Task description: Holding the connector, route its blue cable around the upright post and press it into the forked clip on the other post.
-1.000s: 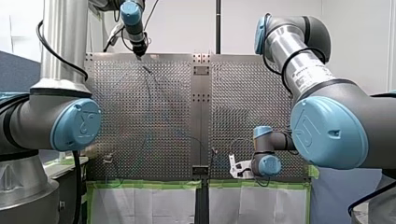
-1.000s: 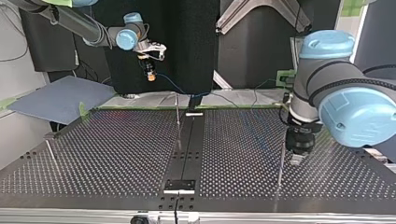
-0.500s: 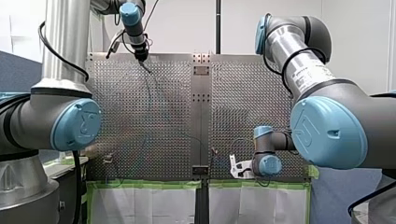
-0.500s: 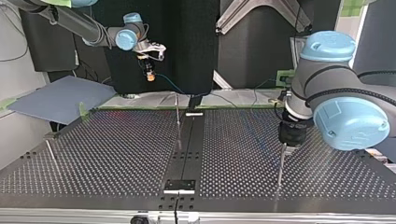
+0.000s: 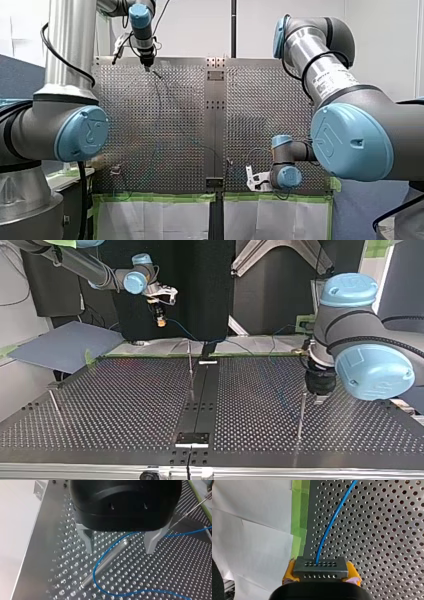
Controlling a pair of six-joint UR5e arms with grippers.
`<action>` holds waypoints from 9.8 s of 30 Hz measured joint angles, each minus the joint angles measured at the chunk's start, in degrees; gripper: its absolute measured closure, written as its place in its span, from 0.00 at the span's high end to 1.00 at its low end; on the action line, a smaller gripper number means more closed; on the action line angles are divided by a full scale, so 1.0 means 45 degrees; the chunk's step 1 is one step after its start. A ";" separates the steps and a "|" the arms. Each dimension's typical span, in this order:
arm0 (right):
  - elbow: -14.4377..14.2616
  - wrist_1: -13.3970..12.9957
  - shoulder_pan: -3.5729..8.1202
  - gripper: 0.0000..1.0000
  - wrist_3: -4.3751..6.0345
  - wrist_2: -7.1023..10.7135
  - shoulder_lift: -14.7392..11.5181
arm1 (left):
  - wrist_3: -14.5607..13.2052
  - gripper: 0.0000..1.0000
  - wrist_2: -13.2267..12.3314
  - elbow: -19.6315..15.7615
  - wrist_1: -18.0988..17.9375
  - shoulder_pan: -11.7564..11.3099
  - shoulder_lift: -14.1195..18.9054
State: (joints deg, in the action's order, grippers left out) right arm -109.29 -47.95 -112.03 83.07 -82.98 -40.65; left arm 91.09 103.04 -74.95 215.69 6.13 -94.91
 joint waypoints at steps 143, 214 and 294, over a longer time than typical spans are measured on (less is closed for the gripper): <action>0.0002 -0.0005 -0.0040 0.00 0.0014 0.0038 -0.0001 | -1.0180 1.00 0.4286 -0.2404 -1.0361 0.1854 -0.2178; -0.0003 -0.0041 -0.0003 0.00 0.0039 0.0039 0.0001 | -0.9532 1.00 0.4620 -0.5385 -1.2365 0.3461 -0.3623; 0.0017 -0.0241 -0.0690 0.00 -0.0136 0.0614 -0.0001 | -0.3649 1.00 0.3442 -0.5400 -1.4545 0.5211 -0.7620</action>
State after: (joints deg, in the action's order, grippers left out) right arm -109.22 -49.03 -115.14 82.46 -80.21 -40.66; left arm 74.67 118.53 -99.25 150.24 29.58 -129.20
